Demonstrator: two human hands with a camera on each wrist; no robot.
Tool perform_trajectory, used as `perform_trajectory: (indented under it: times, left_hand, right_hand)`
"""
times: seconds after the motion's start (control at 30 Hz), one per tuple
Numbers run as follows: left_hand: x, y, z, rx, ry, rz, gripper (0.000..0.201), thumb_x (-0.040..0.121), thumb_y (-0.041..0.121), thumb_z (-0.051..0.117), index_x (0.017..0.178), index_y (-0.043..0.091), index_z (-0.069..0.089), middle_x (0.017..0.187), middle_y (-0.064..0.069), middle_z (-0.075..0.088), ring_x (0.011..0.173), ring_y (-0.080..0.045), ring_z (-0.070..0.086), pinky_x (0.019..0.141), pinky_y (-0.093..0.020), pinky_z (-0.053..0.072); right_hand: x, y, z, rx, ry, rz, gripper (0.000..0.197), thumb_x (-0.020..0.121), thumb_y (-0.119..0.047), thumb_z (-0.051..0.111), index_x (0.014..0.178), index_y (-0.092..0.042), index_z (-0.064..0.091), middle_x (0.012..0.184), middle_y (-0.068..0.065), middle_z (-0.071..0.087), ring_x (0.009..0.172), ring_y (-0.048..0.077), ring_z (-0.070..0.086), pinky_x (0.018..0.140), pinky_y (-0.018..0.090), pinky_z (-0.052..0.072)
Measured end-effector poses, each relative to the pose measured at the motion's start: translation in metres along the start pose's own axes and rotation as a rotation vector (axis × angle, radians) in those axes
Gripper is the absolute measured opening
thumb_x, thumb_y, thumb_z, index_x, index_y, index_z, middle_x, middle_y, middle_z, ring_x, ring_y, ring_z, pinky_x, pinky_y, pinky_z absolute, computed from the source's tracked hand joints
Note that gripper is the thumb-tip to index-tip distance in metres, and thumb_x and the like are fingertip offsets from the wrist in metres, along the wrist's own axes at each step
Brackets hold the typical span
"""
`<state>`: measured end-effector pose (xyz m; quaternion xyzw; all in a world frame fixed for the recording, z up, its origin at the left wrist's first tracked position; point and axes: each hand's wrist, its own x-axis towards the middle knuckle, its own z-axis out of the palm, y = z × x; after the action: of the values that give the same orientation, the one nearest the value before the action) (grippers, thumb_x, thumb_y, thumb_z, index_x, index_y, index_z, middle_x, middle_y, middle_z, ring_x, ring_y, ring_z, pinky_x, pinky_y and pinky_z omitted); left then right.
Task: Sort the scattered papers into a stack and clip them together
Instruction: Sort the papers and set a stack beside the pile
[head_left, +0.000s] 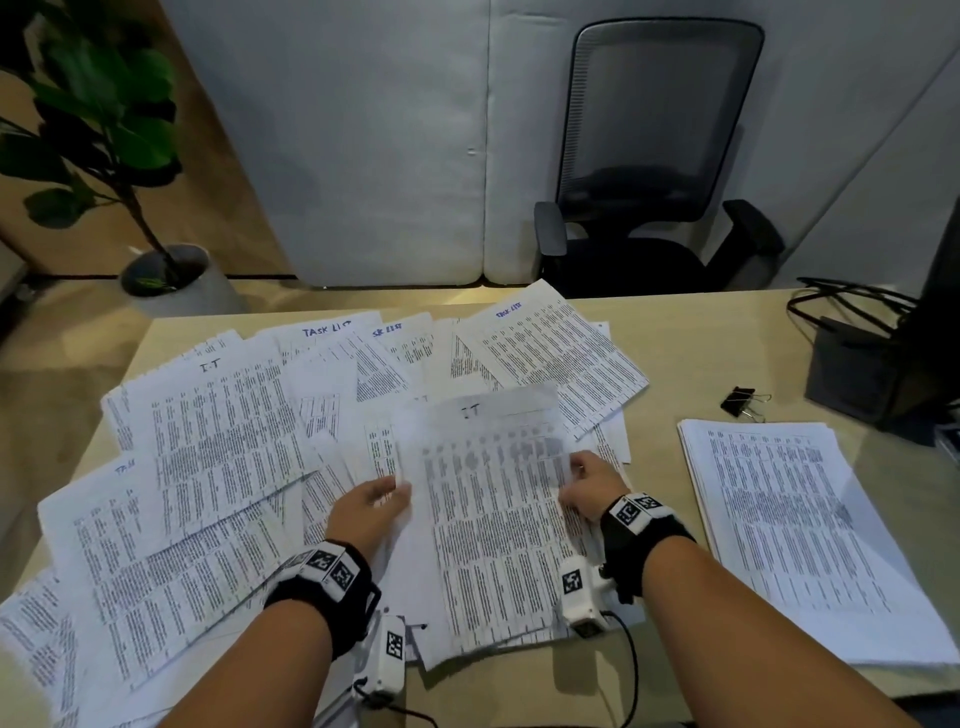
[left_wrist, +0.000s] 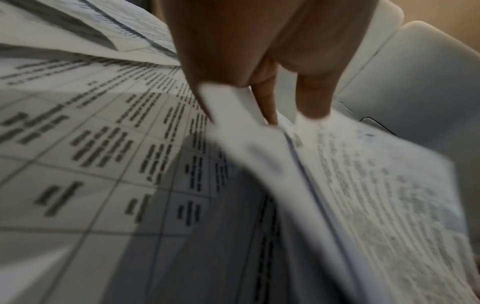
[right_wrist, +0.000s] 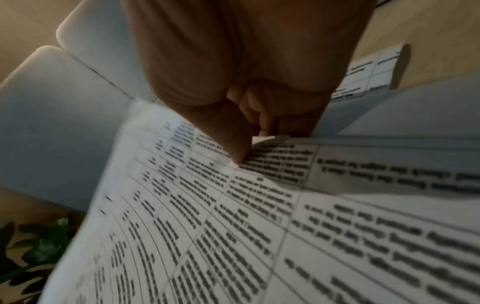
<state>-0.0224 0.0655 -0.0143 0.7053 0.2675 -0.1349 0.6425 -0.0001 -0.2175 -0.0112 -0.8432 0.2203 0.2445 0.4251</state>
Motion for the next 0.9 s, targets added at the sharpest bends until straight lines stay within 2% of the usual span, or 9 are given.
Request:
perform_trajectory:
  times: [0.07, 0.13, 0.3, 0.4, 0.47, 0.6, 0.7, 0.83, 0.9]
  left_hand:
    - [-0.001, 0.003, 0.000, 0.259, -0.001, 0.082, 0.039, 0.082, 0.003, 0.072, 0.118, 0.010, 0.061, 0.118, -0.006, 0.062, 0.106, -0.019, 0.058, 0.098, -0.032, 0.041]
    - [-0.001, 0.002, 0.000, 0.406, -0.003, 0.142, 0.042, 0.079, -0.002, 0.071, 0.117, 0.013, 0.063, 0.120, -0.003, 0.064, 0.113, -0.023, 0.058, 0.100, -0.036, 0.042]
    - [-0.007, 0.013, -0.001, 0.297, -0.038, 0.272, 0.032, 0.080, 0.002, 0.072, 0.099, 0.027, 0.065, 0.111, 0.003, 0.067, 0.109, -0.017, 0.058, 0.106, -0.039, 0.039]
    - [-0.003, 0.017, -0.004, 0.158, 0.015, 0.301, 0.032, 0.089, 0.002, 0.061, 0.095, 0.033, 0.067, 0.122, -0.001, 0.065, 0.112, -0.014, 0.058, 0.094, -0.028, 0.045]
    - [-0.003, 0.020, -0.007, 0.179, 0.071, 0.340, 0.039, 0.088, -0.001, 0.061, 0.102, 0.035, 0.065, 0.130, -0.003, 0.060, 0.119, -0.018, 0.055, 0.095, -0.028, 0.043]
    - [0.001, 0.027, -0.016, 0.224, 0.067, 0.366, 0.066, 0.082, 0.001, 0.070, 0.133, 0.036, 0.048, 0.143, -0.004, 0.048, 0.131, -0.027, 0.045, 0.109, -0.045, 0.036]
    - [0.006, 0.028, -0.019, 0.166, -0.047, 0.334, 0.083, 0.070, 0.020, 0.081, 0.133, 0.054, 0.040, 0.139, -0.007, 0.053, 0.127, -0.031, 0.050, 0.105, -0.055, 0.040]
    - [0.005, 0.037, -0.010, 0.049, -0.131, 0.308, 0.084, 0.063, 0.024, 0.087, 0.128, 0.056, 0.045, 0.130, -0.005, 0.061, 0.119, -0.026, 0.059, 0.100, -0.051, 0.047]
    - [0.008, 0.038, -0.007, 0.035, -0.098, 0.309, 0.076, 0.059, 0.035, 0.086, 0.123, 0.056, 0.048, 0.127, -0.007, 0.063, 0.118, -0.028, 0.060, 0.098, -0.050, 0.048]
  right_hand:
    - [-0.002, -0.004, 0.004, 0.013, -0.042, -0.026, 0.054, 0.080, 0.010, 0.059, 0.129, -0.011, 0.051, 0.119, 0.008, 0.060, 0.101, 0.019, 0.056, 0.074, 0.020, 0.043]
    - [-0.002, -0.006, 0.005, 0.015, -0.049, -0.063, 0.053, 0.081, 0.007, 0.060, 0.131, -0.011, 0.050, 0.118, 0.006, 0.059, 0.103, 0.020, 0.056, 0.075, 0.020, 0.044]
    - [0.000, -0.010, 0.000, 0.161, 0.120, -0.142, 0.005, 0.089, -0.013, 0.060, 0.091, -0.013, 0.055, 0.087, 0.003, 0.060, 0.080, 0.019, 0.056, 0.055, 0.019, 0.039]
    - [0.007, -0.010, -0.007, 0.221, 0.256, -0.170, 0.010, 0.091, -0.012, 0.055, 0.097, -0.004, 0.057, 0.089, 0.018, 0.063, 0.075, 0.021, 0.056, 0.060, 0.021, 0.042]
    - [0.009, -0.009, -0.015, 0.323, 0.286, -0.176, 0.014, 0.092, -0.009, 0.053, 0.104, -0.005, 0.058, 0.098, 0.023, 0.066, 0.075, 0.021, 0.056, 0.065, 0.024, 0.046]
    - [0.014, -0.010, -0.025, 0.419, 0.220, -0.182, 0.016, 0.092, -0.014, 0.055, 0.104, -0.016, 0.064, 0.103, 0.016, 0.070, 0.088, 0.025, 0.064, 0.086, 0.037, 0.051]
    - [0.017, -0.015, -0.024, 0.507, 0.159, -0.197, 0.011, 0.089, -0.021, 0.061, 0.097, -0.016, 0.067, 0.102, 0.007, 0.071, 0.101, 0.029, 0.064, 0.097, 0.050, 0.048]
    - [0.014, -0.025, -0.019, 0.645, 0.085, -0.251, 0.021, 0.091, -0.006, 0.058, 0.104, -0.021, 0.065, 0.109, 0.006, 0.070, 0.106, 0.026, 0.063, 0.099, 0.045, 0.046]
    - [0.012, -0.029, -0.020, 0.610, 0.147, -0.256, 0.023, 0.090, -0.009, 0.059, 0.106, -0.025, 0.062, 0.109, 0.002, 0.070, 0.104, 0.023, 0.064, 0.095, 0.043, 0.049]
